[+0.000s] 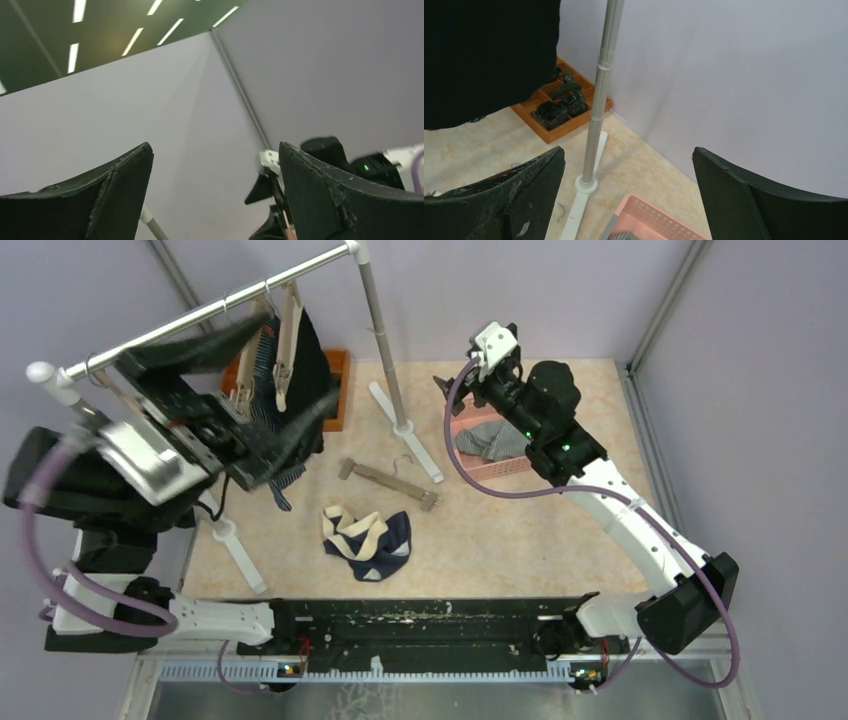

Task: Remove the underwear clipped to the hanger

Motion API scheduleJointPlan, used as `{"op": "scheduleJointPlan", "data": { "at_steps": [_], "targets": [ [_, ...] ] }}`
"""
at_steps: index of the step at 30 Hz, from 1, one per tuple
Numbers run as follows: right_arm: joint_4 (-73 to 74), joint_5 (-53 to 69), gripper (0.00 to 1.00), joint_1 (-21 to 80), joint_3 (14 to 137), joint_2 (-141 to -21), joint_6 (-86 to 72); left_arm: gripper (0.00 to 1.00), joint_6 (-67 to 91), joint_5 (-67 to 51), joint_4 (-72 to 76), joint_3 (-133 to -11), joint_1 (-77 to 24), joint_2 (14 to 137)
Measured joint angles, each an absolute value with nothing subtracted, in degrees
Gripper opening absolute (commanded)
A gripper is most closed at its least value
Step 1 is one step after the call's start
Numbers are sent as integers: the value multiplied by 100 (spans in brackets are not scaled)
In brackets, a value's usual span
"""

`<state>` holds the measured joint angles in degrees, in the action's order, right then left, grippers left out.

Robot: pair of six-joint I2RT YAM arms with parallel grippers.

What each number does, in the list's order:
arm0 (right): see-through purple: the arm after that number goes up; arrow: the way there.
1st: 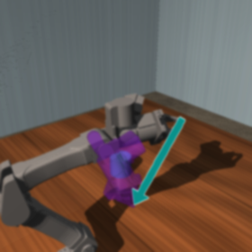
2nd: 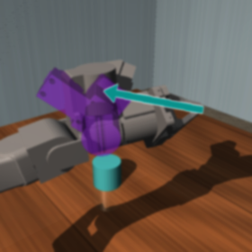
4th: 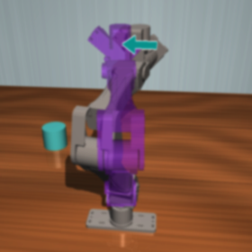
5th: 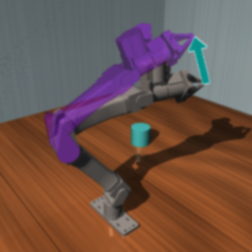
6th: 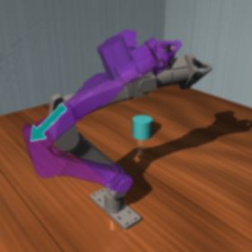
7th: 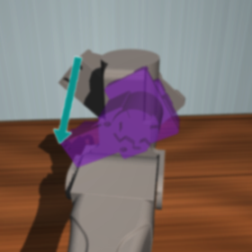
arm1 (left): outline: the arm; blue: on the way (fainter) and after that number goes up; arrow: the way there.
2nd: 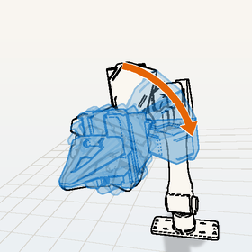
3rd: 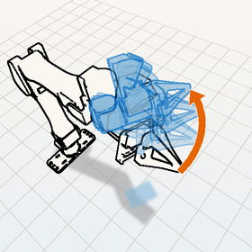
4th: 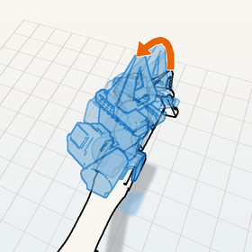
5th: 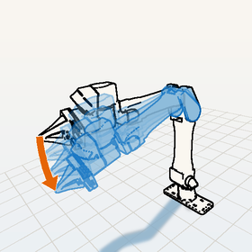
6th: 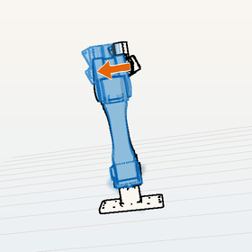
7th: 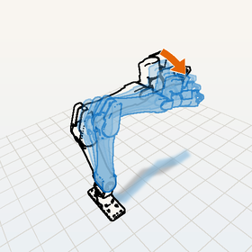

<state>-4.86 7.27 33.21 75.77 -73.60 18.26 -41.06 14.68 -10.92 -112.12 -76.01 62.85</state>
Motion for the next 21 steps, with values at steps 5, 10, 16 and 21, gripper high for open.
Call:
{"op": "scheduleJointPlan", "data": {
  "at_steps": [5, 10, 16, 21],
  "targets": [
    [-508, 893, 99, 3459, 7577, -7360, 1772, 99, -4987, 985, -598, -9063, -7603, 5452],
    [-510, 917, 99, 3787, 7577, -7360, 1798, 99, -5448, 1105, 73, -8497, -7590, 5365],
    [-510, 915, 99, 4119, 7577, -7367, 1857, 99, -5754, 464, 753, -8654, -7592, 5319],
    [-506, 897, 99, 4274, 7585, -7397, 1900, 99, -5400, 36, 1096, -10136, -6589, 6571]
  ]
}}
